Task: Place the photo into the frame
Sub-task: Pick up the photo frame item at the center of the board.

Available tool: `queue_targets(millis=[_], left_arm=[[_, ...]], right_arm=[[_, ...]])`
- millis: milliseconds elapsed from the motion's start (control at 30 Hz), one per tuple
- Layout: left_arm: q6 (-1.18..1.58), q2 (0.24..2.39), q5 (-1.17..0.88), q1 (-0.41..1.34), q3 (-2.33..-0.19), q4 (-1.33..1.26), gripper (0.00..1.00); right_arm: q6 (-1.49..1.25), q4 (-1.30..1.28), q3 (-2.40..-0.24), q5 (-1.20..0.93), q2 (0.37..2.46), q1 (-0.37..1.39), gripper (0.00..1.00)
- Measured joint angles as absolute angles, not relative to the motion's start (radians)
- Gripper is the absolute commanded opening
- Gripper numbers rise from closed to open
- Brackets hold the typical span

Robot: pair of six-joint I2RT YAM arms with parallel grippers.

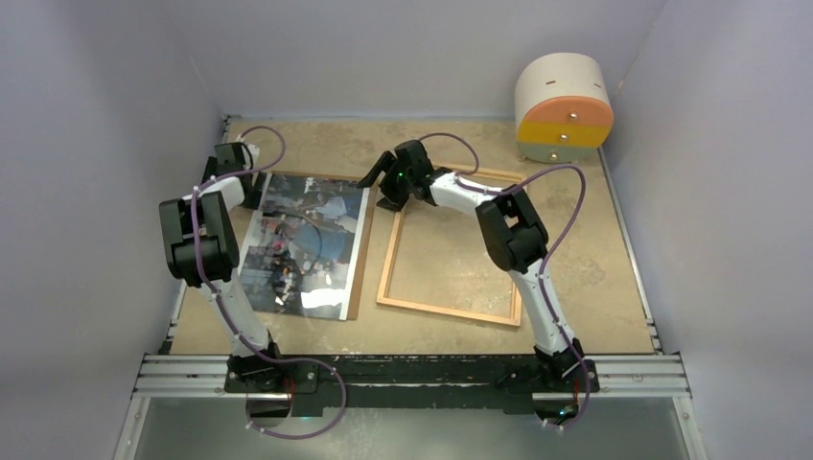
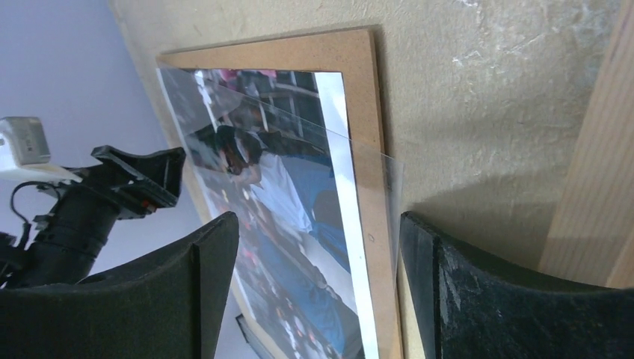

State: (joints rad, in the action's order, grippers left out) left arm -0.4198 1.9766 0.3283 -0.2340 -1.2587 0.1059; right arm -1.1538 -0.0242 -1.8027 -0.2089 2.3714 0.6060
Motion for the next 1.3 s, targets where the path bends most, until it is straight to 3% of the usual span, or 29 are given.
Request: queue_targets(millis=[567, 1100, 1300], left_arm=[[-0.466, 1.977, 0.279, -0.189, -1.254, 0.097, 0.95], [-0.494, 1.976, 0.262, -0.188, -1.248, 0.094, 0.92], [-0.502, 1.976, 0.26, -0.188, -1.248, 0.094, 0.91]], right_arm=[[-1.245, 0.251, -1.637, -0.254, 2.349, 0.599, 0.64], [-1.113, 0.187, -1.643, -0.187, 2.307, 0.637, 0.64], [-1.061, 0.015, -1.762, -0.132, 2.314, 0.637, 0.68]])
